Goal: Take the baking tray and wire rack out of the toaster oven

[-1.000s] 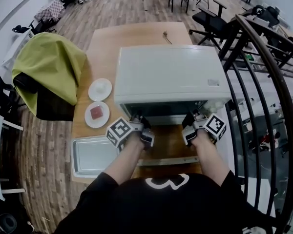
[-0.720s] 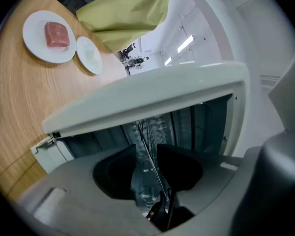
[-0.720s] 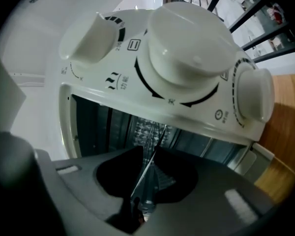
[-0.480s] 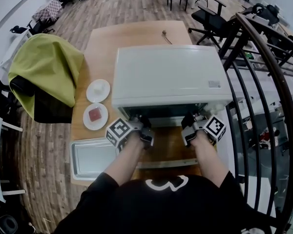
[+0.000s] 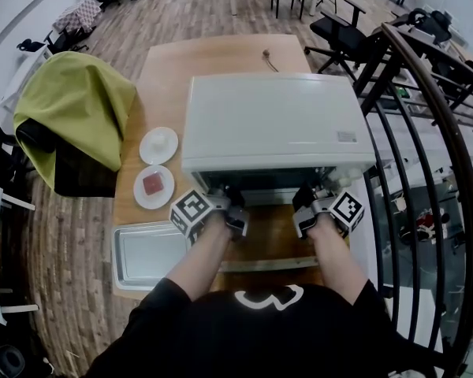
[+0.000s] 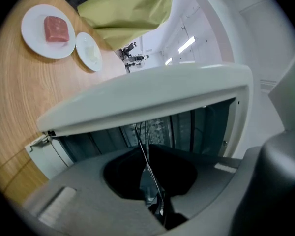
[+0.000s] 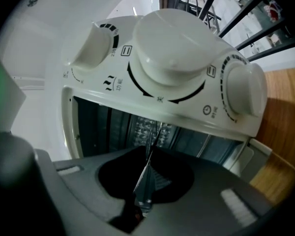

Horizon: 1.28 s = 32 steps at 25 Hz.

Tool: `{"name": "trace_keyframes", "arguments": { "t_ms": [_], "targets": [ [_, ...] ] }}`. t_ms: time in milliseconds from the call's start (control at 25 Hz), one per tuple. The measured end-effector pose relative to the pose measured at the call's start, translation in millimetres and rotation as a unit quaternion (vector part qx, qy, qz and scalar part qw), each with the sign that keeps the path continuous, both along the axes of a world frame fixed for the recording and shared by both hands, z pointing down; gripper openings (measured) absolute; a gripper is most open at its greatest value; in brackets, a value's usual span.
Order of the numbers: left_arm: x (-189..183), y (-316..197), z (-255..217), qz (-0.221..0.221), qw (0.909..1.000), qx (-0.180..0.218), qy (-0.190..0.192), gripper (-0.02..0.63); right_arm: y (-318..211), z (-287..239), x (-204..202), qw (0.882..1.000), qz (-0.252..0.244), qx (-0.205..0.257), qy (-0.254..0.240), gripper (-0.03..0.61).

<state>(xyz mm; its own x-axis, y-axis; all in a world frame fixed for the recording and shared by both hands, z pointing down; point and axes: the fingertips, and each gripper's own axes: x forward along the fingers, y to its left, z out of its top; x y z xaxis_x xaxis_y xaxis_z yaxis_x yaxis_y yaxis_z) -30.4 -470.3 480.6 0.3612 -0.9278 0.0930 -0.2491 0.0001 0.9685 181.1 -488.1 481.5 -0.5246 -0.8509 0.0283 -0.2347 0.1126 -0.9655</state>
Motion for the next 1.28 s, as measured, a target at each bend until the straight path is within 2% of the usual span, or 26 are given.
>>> {"name": "trace_keyframes", "arguments": {
  "t_ms": [440,1280],
  "targets": [
    [-0.5,24.1,0.9,0.006,0.9999,0.001,0.01,0.032,25.3,2.9,1.2,1.0,0.004,-0.004,-0.003,0.034],
    [15.8,109.3,1.4,0.011,0.9999,-0.003,0.009,0.031,108.8,2.9,16.1,1.0,-0.002,0.0,-0.011,0.032]
  ]
}}
